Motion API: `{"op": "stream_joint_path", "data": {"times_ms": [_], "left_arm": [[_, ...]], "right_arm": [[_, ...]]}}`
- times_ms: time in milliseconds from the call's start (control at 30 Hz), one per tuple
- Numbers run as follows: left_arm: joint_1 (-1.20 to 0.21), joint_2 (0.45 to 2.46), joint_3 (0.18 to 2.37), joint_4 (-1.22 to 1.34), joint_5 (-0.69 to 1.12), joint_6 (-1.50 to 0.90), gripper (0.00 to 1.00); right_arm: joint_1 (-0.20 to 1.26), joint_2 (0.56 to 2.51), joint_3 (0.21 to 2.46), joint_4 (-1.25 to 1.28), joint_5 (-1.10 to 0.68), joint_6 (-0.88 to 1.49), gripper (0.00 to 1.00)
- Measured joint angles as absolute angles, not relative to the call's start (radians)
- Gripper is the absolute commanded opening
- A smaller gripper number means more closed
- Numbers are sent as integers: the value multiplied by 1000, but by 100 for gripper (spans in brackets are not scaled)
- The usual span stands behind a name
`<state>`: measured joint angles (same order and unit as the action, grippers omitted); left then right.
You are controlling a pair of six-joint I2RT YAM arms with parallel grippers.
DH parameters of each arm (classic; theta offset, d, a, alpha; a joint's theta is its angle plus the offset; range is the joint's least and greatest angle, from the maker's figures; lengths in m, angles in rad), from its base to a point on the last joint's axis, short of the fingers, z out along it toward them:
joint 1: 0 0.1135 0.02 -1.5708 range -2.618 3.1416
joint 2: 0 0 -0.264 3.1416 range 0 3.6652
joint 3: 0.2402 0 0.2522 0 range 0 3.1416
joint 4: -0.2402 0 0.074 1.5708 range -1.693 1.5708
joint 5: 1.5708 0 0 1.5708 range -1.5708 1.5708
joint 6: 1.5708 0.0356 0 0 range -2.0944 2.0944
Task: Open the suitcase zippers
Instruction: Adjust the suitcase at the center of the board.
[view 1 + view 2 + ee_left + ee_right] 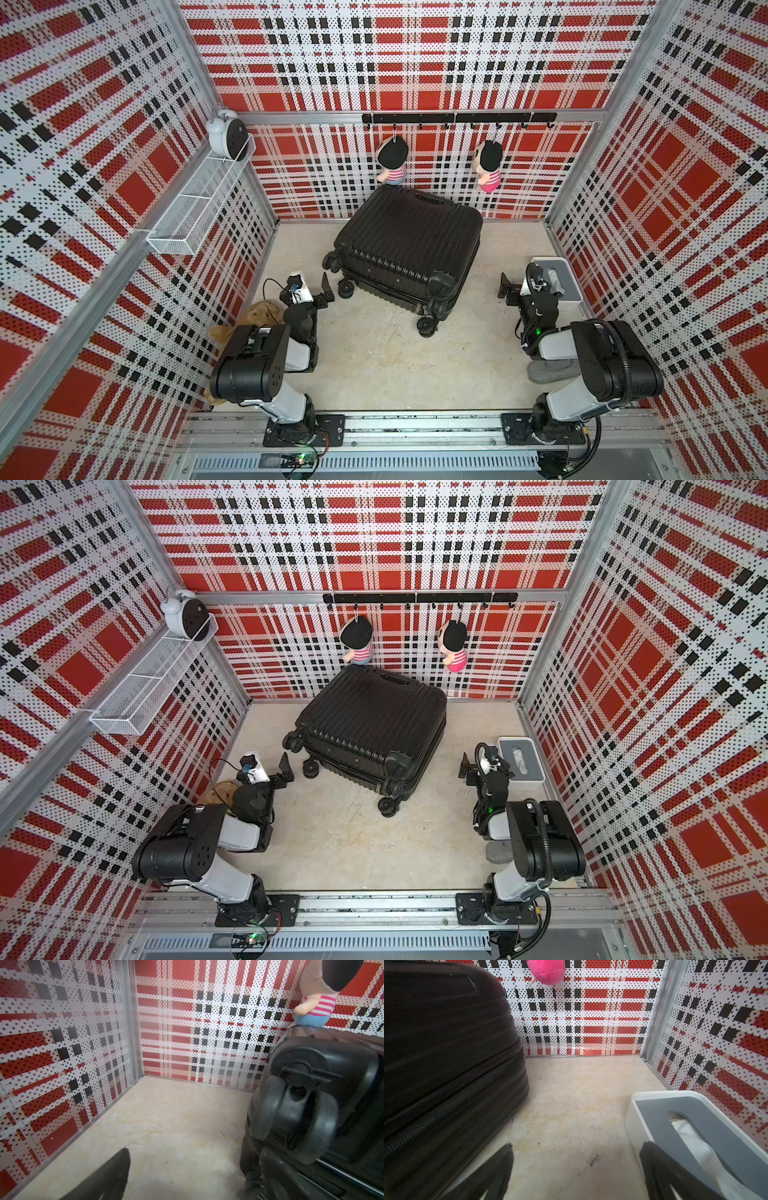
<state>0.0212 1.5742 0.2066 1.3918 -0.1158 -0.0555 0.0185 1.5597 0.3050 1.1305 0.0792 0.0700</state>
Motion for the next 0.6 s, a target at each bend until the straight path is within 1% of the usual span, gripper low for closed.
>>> {"op": "stream_joint_path", "data": {"times_ms": [600], "left_arm": [[21, 1574, 207, 1391, -116, -56, 98]], "right_arm": [[19, 1560, 305, 1131, 72, 70, 100]]}}
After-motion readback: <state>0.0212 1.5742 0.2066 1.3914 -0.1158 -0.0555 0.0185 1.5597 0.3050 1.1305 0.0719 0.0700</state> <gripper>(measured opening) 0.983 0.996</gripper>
